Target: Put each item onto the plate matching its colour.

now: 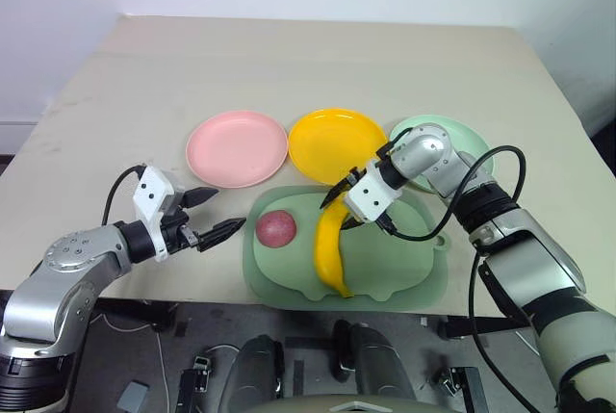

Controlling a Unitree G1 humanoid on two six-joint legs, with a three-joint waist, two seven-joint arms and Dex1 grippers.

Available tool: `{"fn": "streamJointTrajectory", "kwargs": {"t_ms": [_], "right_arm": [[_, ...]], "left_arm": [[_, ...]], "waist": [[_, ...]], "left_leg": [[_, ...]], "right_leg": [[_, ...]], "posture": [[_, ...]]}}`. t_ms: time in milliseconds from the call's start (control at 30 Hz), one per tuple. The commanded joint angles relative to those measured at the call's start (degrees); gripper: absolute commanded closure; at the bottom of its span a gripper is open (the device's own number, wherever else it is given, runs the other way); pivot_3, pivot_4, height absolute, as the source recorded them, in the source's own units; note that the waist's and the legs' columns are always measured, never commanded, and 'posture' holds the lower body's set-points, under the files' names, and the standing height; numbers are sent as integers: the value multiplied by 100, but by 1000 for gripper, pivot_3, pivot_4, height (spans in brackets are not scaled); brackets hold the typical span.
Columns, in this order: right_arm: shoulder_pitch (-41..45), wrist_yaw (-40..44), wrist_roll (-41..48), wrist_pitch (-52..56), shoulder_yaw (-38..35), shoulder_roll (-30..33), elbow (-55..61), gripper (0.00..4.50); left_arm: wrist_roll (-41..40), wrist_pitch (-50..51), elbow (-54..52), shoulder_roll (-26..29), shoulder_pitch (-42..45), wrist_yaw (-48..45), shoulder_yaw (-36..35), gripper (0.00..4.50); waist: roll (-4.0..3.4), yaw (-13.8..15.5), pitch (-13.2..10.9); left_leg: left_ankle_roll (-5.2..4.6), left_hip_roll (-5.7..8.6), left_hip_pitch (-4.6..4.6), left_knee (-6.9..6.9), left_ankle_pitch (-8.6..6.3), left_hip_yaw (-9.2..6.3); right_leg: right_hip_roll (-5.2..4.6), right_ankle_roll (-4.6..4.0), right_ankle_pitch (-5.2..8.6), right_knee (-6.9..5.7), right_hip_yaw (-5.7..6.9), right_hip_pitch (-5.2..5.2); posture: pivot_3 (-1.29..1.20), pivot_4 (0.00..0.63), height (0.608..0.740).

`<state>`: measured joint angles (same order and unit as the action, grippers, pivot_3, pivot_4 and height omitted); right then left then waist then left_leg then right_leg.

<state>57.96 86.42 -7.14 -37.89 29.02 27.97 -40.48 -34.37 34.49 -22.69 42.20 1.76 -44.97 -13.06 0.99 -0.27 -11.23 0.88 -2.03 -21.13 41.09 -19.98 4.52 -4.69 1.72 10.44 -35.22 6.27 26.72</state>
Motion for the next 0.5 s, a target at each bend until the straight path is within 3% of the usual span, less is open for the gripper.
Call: {"fn": "streamJointTrajectory", "kwargs": {"t_ms": [33,300,433,500], "right_arm": [[101,160,195,-38,-119,50,146,2778],[357,377,1175,1066,-768,116,846,2778],[858,-181,777,1269,-947,134,124,2778],[1335,-1179,54,990,-822,171,-840,2778]], "left_arm": [[-63,-63,-194,24,-1,23,-189,0],[-76,-63,-151,53,22,-9,-202,0],[-84,-60,-128,53,58,-27,-189,0],[-81,-65,-108,49,90,-36,-172,0]], "waist": [[0,-25,0],[-3,-46,-2],[-4,-46,-2],[-4,-48,-2]], "left_leg": [[0,0,0,0,0,0],[3,-4,1,-1,2,-2],[3,-4,1,-1,1,-2],[3,-2,2,-1,1,0]], "right_leg": [[0,0,0,0,0,0],[0,-1,-1,-1,0,1],[0,-2,-2,-2,0,2],[0,-2,-2,-2,0,2]], "posture": [[0,150,740],[0,150,740],[0,150,740],[0,150,740]]}}
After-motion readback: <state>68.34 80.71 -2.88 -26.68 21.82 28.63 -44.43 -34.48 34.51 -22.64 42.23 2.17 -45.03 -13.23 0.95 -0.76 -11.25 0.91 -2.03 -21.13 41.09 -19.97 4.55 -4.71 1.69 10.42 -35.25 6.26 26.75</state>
